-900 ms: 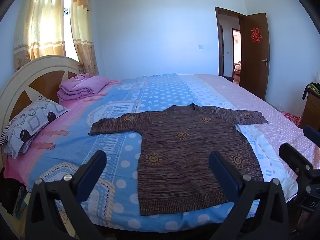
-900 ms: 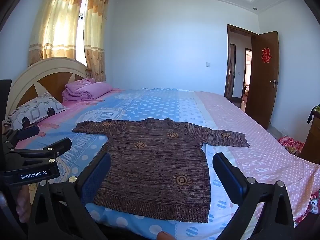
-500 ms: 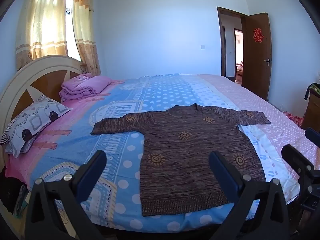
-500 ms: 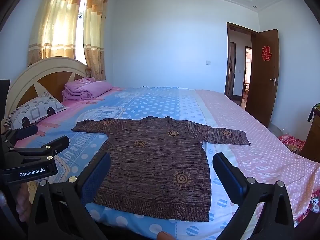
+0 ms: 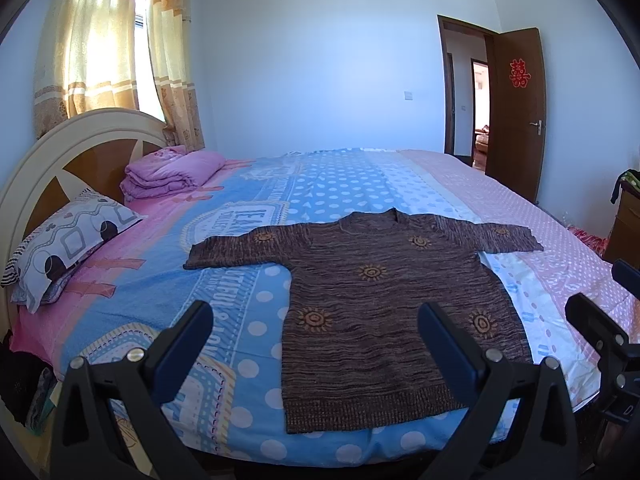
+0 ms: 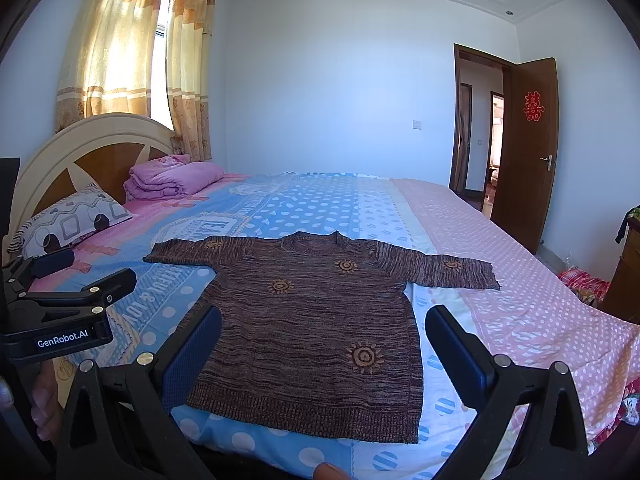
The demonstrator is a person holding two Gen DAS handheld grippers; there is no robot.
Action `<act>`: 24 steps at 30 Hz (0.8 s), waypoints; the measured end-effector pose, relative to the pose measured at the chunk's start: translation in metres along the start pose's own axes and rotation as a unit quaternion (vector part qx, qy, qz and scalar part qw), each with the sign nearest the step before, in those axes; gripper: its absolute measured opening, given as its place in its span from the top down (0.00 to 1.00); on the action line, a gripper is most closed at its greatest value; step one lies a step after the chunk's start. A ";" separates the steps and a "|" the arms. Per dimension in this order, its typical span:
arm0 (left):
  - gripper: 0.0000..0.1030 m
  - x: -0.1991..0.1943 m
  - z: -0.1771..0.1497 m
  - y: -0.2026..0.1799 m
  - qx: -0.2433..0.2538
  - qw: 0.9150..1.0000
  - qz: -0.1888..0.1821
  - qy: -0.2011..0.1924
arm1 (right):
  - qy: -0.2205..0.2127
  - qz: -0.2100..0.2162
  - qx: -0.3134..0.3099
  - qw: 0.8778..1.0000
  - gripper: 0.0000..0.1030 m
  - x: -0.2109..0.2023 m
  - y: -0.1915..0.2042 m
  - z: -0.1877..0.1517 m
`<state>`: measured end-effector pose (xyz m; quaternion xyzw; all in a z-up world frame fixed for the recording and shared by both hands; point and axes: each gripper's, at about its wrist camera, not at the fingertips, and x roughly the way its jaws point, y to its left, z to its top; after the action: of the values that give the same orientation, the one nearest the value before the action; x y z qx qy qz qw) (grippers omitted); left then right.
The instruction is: Fold small clothes
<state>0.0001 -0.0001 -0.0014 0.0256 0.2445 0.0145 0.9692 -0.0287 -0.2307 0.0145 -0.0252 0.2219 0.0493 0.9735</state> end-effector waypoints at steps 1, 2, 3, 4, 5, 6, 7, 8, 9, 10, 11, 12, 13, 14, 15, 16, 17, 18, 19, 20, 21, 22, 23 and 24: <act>0.00 0.000 0.000 0.000 -0.001 1.000 0.000 0.000 | 0.000 0.000 0.000 1.000 0.01 0.000 0.000 0.000; 0.00 0.000 0.000 0.000 -0.001 1.000 0.000 0.000 | 0.001 0.000 0.000 1.000 0.01 0.000 0.000 0.000; 0.00 -0.001 0.000 -0.001 -0.001 1.000 0.000 0.000 | 0.001 0.000 0.000 1.000 0.01 0.000 0.000 0.000; 0.00 -0.001 0.000 -0.001 -0.001 1.000 0.001 0.000 | 0.001 0.000 -0.001 1.000 0.01 0.001 0.001 -0.001; 0.00 -0.001 -0.001 -0.001 -0.001 1.000 0.002 0.000 | 0.001 -0.001 -0.001 1.000 0.01 0.001 0.001 -0.001; 0.00 0.003 0.000 0.005 -0.001 1.000 0.001 0.000 | 0.002 -0.001 -0.001 1.000 0.01 0.001 0.001 -0.001; 0.00 0.003 0.000 0.005 -0.001 1.000 0.000 0.001 | 0.003 0.000 -0.001 1.000 0.01 0.001 0.001 -0.001; 0.00 0.003 0.000 0.006 -0.002 1.000 -0.001 0.001 | 0.003 0.000 -0.001 1.000 0.01 0.002 0.001 -0.001; 0.00 0.003 0.000 0.006 -0.002 1.000 0.000 0.001 | 0.003 0.000 -0.001 1.000 0.01 0.002 0.001 -0.002; 0.00 0.003 0.000 0.006 -0.002 1.000 0.000 0.000 | 0.003 0.000 -0.001 1.000 0.01 0.002 0.001 -0.001; 0.00 0.003 -0.001 0.007 -0.002 1.000 0.000 0.001 | 0.003 0.001 -0.001 1.000 0.01 0.002 0.001 -0.001; 0.00 0.003 -0.001 0.005 -0.002 1.000 0.001 0.000 | 0.004 0.001 -0.001 1.000 0.01 0.002 0.001 -0.001; 0.00 0.003 -0.001 0.004 -0.001 1.000 0.000 0.000 | 0.004 0.001 -0.001 1.000 0.01 0.002 0.001 -0.001; 0.00 0.003 -0.001 0.004 -0.001 1.000 0.001 0.000 | 0.004 0.001 -0.001 1.000 0.01 0.002 0.001 -0.002; 0.00 0.003 -0.001 0.005 -0.001 1.000 0.001 0.000 | 0.004 0.001 -0.001 1.000 0.01 0.002 0.001 -0.001; 0.00 0.003 -0.001 0.005 -0.001 1.000 0.001 0.000 | 0.004 0.001 -0.002 1.000 0.01 0.002 0.001 -0.001; 0.00 0.004 -0.001 0.005 -0.002 1.000 0.001 0.001 | 0.005 0.001 -0.002 1.000 0.01 0.003 0.001 -0.001; 0.00 0.004 -0.001 0.005 -0.002 1.000 0.001 0.001 | 0.005 0.001 -0.001 1.000 0.01 0.003 0.001 -0.001; 0.00 0.004 -0.001 0.005 -0.002 1.000 0.002 0.002 | 0.005 0.001 -0.001 1.000 0.01 0.003 0.001 -0.002; 0.00 0.003 -0.002 0.005 -0.002 1.000 0.001 0.001 | 0.005 0.001 -0.001 1.000 0.01 0.003 0.001 -0.002; 0.00 0.003 -0.001 0.005 -0.003 1.000 0.001 0.001 | 0.005 0.001 -0.001 1.000 0.01 0.003 0.001 -0.002; 0.00 0.003 -0.001 0.005 -0.003 1.000 0.002 0.001 | 0.006 0.002 -0.002 1.000 0.01 0.003 0.001 -0.002; 0.00 0.004 -0.001 0.006 -0.003 1.000 0.002 0.001 | 0.006 0.002 -0.002 1.000 0.01 0.003 0.002 -0.002; 0.00 0.004 -0.001 0.006 -0.003 1.000 0.001 0.001 | 0.006 0.002 -0.002 1.000 0.01 0.003 0.002 -0.002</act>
<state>0.0033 0.0061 -0.0036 0.0231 0.2451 0.0166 0.9691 -0.0269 -0.2289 0.0111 -0.0269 0.2273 0.0514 0.9721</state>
